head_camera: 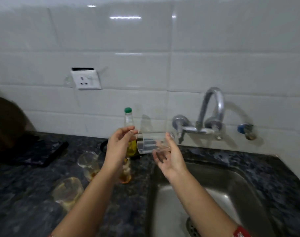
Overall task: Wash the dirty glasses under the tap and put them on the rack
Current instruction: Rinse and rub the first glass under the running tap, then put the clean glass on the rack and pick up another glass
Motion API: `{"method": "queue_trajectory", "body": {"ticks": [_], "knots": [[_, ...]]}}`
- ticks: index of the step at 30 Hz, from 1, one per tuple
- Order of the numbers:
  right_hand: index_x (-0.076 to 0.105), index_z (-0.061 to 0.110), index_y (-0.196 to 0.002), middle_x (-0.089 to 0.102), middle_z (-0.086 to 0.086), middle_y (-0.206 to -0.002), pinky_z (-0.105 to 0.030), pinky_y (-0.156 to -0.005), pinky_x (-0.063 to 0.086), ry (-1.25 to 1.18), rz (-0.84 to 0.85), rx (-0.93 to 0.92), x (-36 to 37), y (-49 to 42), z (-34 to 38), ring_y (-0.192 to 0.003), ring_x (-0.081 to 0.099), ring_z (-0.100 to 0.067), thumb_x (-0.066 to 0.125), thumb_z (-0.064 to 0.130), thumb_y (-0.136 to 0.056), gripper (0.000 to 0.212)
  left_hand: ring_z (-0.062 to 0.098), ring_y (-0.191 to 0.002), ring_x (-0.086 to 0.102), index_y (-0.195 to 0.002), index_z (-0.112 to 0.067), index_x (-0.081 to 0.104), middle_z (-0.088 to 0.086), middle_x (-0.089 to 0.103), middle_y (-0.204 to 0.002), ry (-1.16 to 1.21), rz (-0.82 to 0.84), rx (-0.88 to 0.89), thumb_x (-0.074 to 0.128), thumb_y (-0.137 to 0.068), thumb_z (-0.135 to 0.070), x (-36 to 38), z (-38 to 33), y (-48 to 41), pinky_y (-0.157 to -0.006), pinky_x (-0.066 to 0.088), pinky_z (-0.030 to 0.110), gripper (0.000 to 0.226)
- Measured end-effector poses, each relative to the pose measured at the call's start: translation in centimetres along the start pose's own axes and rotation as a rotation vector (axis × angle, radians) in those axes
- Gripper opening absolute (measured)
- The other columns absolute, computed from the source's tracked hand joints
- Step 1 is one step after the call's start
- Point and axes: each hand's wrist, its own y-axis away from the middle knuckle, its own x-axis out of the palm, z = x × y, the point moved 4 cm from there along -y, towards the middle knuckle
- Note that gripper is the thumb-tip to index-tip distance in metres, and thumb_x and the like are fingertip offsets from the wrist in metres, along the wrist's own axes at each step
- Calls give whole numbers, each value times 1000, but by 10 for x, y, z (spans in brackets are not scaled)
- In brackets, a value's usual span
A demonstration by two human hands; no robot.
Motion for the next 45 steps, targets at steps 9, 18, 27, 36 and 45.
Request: {"method": "queue_trajectory", "body": {"ticks": [9, 18, 27, 36, 45], "knots": [[59, 8, -93, 63, -11, -106, -31, -73, 53, 20, 44, 140, 187, -54, -143, -89, 58, -20, 75, 37, -77, 38, 10, -94, 66, -105, -19, 67, -2, 72, -107, -138, -110, 44, 60, -93, -20, -236, -34, -92, -70, 42, 17, 14], [56, 10, -85, 58, -7, -93, -33, -89, 49, 301, 47, 156, 314, -142, -266, -95, 58, -21, 73, 34, -81, 30, 15, -90, 63, -107, -13, 67, 2, 71, -100, -167, -313, -116, 55, -97, -14, -414, 28, -154, -65, 45, 14, 15], [39, 17, -109, 55, -7, -118, -35, -85, 52, 795, 93, -205, 388, -232, -341, -100, 57, -21, 81, 25, -73, 56, 16, -95, 65, -98, -23, 66, 0, 70, -101, -136, -437, -181, 57, -96, -19, -480, 69, -181, -81, 45, 26, 11], [48, 8, -116, 65, -9, -110, -27, -81, 48, 1311, 350, -531, 409, -267, -387, -97, 62, -20, 87, 20, -64, 66, 14, -94, 65, -100, -22, 66, 0, 70, -102, -121, -489, -202, 56, -96, -19, -500, 98, -196, -81, 48, 24, 11], [51, 7, -118, 66, -8, -110, -24, -83, 46, 1349, 328, -576, 409, -265, -394, -97, 60, -17, 88, 22, -63, 68, 15, -97, 65, -103, -19, 67, -5, 69, -99, -111, -503, -202, 56, -96, -18, -499, 100, -197, -86, 49, 27, 14]]}}
